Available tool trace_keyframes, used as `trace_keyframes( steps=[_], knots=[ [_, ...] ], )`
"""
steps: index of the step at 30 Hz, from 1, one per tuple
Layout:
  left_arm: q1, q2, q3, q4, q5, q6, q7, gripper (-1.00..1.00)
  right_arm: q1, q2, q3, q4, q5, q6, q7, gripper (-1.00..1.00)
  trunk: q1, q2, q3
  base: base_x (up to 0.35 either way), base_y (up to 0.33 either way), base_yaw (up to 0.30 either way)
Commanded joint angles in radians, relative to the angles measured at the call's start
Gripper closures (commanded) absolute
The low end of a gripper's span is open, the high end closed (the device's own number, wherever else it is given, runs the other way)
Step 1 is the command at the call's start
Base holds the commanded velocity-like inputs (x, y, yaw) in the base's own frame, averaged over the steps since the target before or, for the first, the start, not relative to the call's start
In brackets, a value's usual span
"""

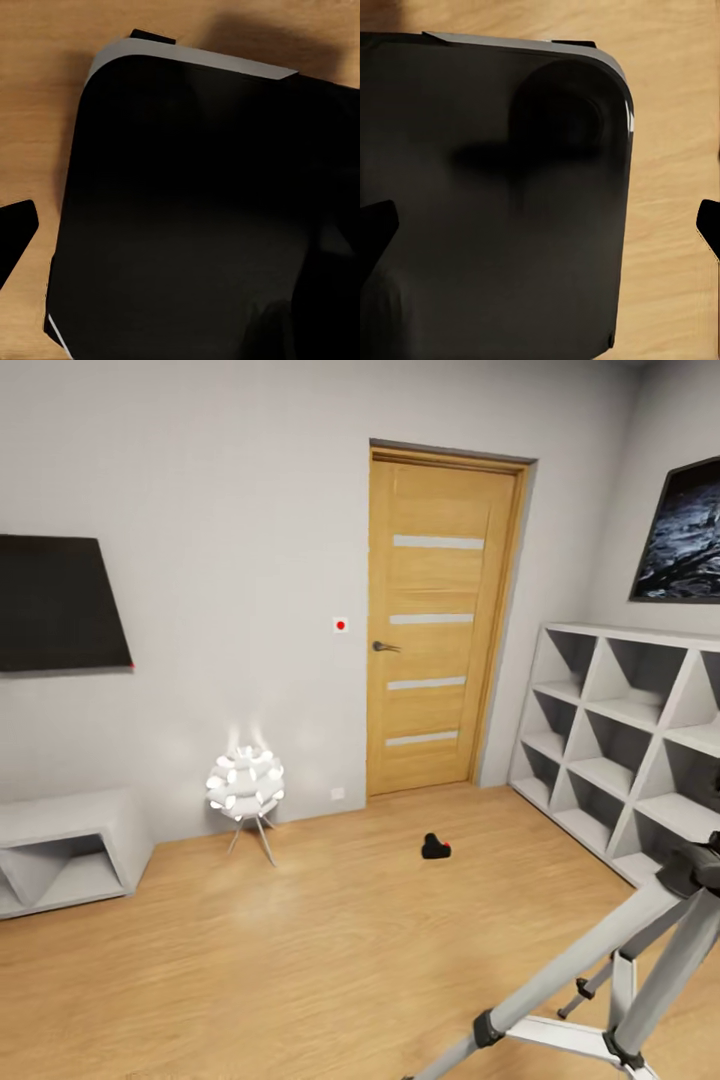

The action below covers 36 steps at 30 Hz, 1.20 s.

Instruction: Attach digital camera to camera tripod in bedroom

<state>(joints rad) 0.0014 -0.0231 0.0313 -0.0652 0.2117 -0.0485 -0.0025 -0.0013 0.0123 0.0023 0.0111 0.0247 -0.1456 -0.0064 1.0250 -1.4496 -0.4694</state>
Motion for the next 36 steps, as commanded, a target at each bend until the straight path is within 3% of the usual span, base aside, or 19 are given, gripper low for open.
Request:
trace_keyframes(
  steps=[1, 11, 22, 36],
  knots=[
    [0.000, -0.001, 0.002, 0.000, 0.005, -0.002, 0.000, -1.00, 0.000, 0.000, 0.000, 0.001, 0.003, -0.006, -0.001, -1.00, 0.000, 0.000, -0.001, 0.000, 0.000, 0.299],
    [0.000, -0.003, 0.002, -0.001, 0.007, -0.002, 0.004, -1.00, 0.000, 0.000, 0.001, 0.002, -0.001, -0.010, -0.005, -1.00, 0.000, 0.000, -0.001, 0.000, 0.000, 0.300],
    [0.000, -0.003, 0.002, -0.001, 0.008, -0.002, 0.005, -1.00, 0.000, 0.004, -0.002, 0.004, 0.084, -0.013, -0.008, -1.00, 0.000, 0.000, -0.001, 0.000, 0.000, 0.300],
    [0.000, -0.003, 0.002, -0.001, 0.008, -0.002, 0.004, -1.00, 0.000, 0.005, -0.004, 0.006, 0.100, -0.015, -0.009, -1.00, 0.000, 0.000, 0.004, 0.000, 0.000, 0.294]
  ],
)
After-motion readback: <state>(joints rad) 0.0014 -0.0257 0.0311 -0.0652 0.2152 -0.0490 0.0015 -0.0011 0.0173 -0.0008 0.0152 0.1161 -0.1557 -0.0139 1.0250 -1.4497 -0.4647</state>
